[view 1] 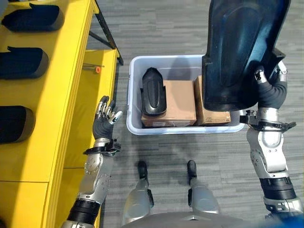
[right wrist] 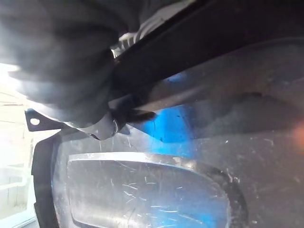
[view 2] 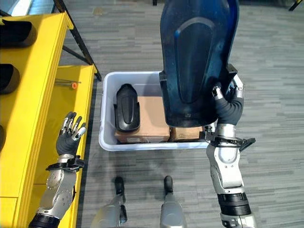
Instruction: Move parts from the plastic box to the shelf.
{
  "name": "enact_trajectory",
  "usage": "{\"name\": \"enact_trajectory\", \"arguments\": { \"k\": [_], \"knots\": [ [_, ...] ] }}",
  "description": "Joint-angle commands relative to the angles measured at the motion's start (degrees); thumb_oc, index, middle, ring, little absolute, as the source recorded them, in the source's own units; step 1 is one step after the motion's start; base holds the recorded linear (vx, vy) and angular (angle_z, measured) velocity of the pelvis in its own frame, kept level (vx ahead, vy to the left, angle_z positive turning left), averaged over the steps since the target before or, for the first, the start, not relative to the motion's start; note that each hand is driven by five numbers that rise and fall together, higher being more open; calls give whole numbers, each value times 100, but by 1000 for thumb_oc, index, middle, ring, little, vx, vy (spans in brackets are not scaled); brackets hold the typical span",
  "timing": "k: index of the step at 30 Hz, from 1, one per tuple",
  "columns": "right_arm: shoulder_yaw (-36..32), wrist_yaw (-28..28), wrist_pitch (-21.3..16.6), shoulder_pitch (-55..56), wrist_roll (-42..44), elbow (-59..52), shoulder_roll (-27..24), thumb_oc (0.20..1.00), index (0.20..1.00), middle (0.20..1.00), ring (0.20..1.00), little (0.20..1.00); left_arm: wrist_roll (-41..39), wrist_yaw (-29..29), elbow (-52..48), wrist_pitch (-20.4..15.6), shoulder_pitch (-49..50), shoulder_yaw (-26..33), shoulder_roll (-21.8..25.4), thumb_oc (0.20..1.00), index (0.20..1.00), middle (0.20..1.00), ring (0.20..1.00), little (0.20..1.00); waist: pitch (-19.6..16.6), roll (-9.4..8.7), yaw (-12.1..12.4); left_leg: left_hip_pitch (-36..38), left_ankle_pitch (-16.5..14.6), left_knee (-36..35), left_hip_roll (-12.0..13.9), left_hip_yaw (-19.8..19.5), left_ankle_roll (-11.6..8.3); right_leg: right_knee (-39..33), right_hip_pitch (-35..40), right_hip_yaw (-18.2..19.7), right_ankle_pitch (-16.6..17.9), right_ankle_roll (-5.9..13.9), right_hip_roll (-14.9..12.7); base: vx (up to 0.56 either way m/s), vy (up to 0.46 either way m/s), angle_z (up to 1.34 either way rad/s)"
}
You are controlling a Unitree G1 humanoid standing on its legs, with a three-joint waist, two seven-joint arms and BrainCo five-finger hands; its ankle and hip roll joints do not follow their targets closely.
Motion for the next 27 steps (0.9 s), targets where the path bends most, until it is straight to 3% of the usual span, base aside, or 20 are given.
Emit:
{"name": "enact_trajectory", "arguments": {
  "k": [1, 4, 5, 6, 7, 9, 10, 13, 14, 15, 17, 19, 21, 22, 23, 25, 27],
  "knots": [
    [145, 378, -508, -426, 534, -457, -179, 200, 200, 200, 200, 200, 111, -217, -44, -131, -59, 259, 141, 1000, 1000, 1000, 1000, 1000, -535, 96, 178, 626, 44, 307, 1033, -253, -358, 1788, -599, -56, -639, 74, 176, -41, -213, -8],
    [302, 455, -576, -671, 763, -542, -192, 200, 200, 200, 200, 200, 50, -263, -54, -99, 153, 300, 71, 1000, 1000, 1000, 1000, 1000, -513, 192, 415, 452, 783, 207, 1314, -571, -549, 1927, -553, -354, -851, -102, 440, -132, -232, 11],
    [337, 388, -591, -761, 722, -586, -212, 200, 200, 200, 200, 200, 27, -278, 1, -63, 132, 222, 20, 1000, 1000, 1000, 1000, 1000, -510, 238, 573, 156, 1287, 99, 1351, -694, -664, 1851, -527, -639, -871, -136, 426, -230, -231, 100],
    [305, 340, -589, -784, 738, -594, -263, 200, 200, 200, 200, 200, -16, -273, 51, -52, 88, 175, -23, 1000, 1000, 1000, 1000, 1000, -489, 244, 568, -97, 1482, 113, 1264, -692, -634, 1742, -477, -853, -855, -178, 328, -274, -168, 150],
    [349, 330, -554, -765, 702, -586, -322, 200, 200, 200, 200, 200, -5, -309, 116, -53, 97, 166, -53, 1000, 1000, 1000, 1000, 1000, -419, 178, 626, -135, 1326, 210, 1004, -810, -571, 1610, -447, -959, -723, -169, 163, -263, -97, 207],
    [389, 415, -485, -684, 708, -539, -420, 200, 200, 200, 200, 200, -28, -385, 77, -38, 137, 200, -84, 1000, 1000, 1000, 1000, 1000, -401, 148, 608, -63, 895, 809, 817, -683, -404, 1309, -366, -1284, -498, -221, -34, -291, -109, 171],
    [487, 518, -450, -572, 822, -460, -392, 200, 200, 200, 200, 200, -63, -418, 41, -40, 149, 227, -131, 1000, 1000, 1000, 1000, 1000, -460, 138, 546, 221, 542, 1182, 818, -330, -342, 1155, -303, -1627, -405, -247, -173, -233, -84, 106],
    [626, 705, -366, -346, 1095, -449, -277, 200, 200, 200, 200, 200, -45, -399, 46, -14, 79, 262, -179, 1000, 1000, 1000, 1000, 1000, -596, 207, 352, 783, 414, 1324, 985, 184, -396, 1114, -256, -2100, -341, -260, -332, -114, 25, 138],
    [685, 762, -326, -262, 1164, -433, -259, 200, 200, 200, 200, 200, -49, -396, 33, -11, 29, 244, -191, 1000, 1000, 1000, 1000, 1000, -630, 239, 310, 913, 355, 1283, 951, 162, -411, 1139, -257, -2229, -310, -249, -396, -124, 154, 160],
    [673, 871, -274, -96, 1288, -439, -222, 200, 200, 200, 200, 200, -59, -366, 49, 8, -42, 222, -249, 1000, 1000, 1000, 1000, 1000, -684, 309, 209, 1069, 60, 984, 807, 140, -378, 1223, -274, -2435, -194, -127, -584, -89, 159, 114],
    [639, 900, -264, -50, 1328, -461, -211, 200, 200, 200, 200, 200, -35, -383, 44, 17, -45, 205, -266, 1000, 1000, 1000, 1000, 1000, -689, 309, 192, 956, 45, 929, 765, 106, -366, 1218, -241, -2445, -115, -90, -642, 12, 142, 124],
    [617, 945, -202, 138, 1385, -459, -204, 200, 200, 200, 200, 200, -27, -456, 37, 86, -23, 163, -290, 1000, 1000, 1000, 1000, 1000, -685, 334, 188, 1076, -417, 629, 719, 351, -340, 1375, -71, -2453, -119, 102, -920, 100, 281, 95],
    [634, 965, -79, 253, 1356, -352, -54, 200, 200, 200, 200, 200, 76, -436, -23, 108, 56, 251, -199, 1000, 1000, 1000, 1000, 1000, -660, 224, 342, 1006, -729, 514, 340, 234, -127, 1471, 48, -2578, 119, 311, -1323, 49, 310, 94],
    [635, 965, -79, 253, 1355, -352, -52, 200, 200, 200, 200, 200, 76, -435, -24, 109, 57, 252, -198, 1000, 1000, 1000, 1000, 1000, -660, 221, 339, 1004, -730, 516, 337, 231, -125, 1471, 49, -2580, 120, 313, -1327, 13, 263, 61],
    [724, 1027, 17, 310, 1351, -256, -12, 200, 200, 200, 200, 200, 133, -428, -83, 117, 157, 371, -145, 1000, 1000, 1000, 1000, 1000, -619, 117, 495, 896, -851, 537, 90, 79, -29, 1306, 163, -2699, 330, 445, -1523, 6, 196, 28],
    [706, 1037, 59, 354, 1272, -252, 20, 200, 200, 200, 200, 200, 188, -438, -93, 124, 239, 450, -141, 1000, 1000, 1000, 1000, 1000, -591, 41, 589, 824, -889, 527, -76, -24, 39, 1167, 259, -2782, 479, 531, -1634, 11, 224, 51],
    [844, 1029, 143, 273, 1171, -101, 109, 200, 200, 200, 200, 200, 305, -380, -108, 105, 247, 542, -84, 1000, 1000, 1000, 1000, 1000, -549, -150, 776, 570, -1066, 654, -551, -349, 229, 927, 449, -2870, 999, 778, -1970, 44, 390, 91]
  ]
}}
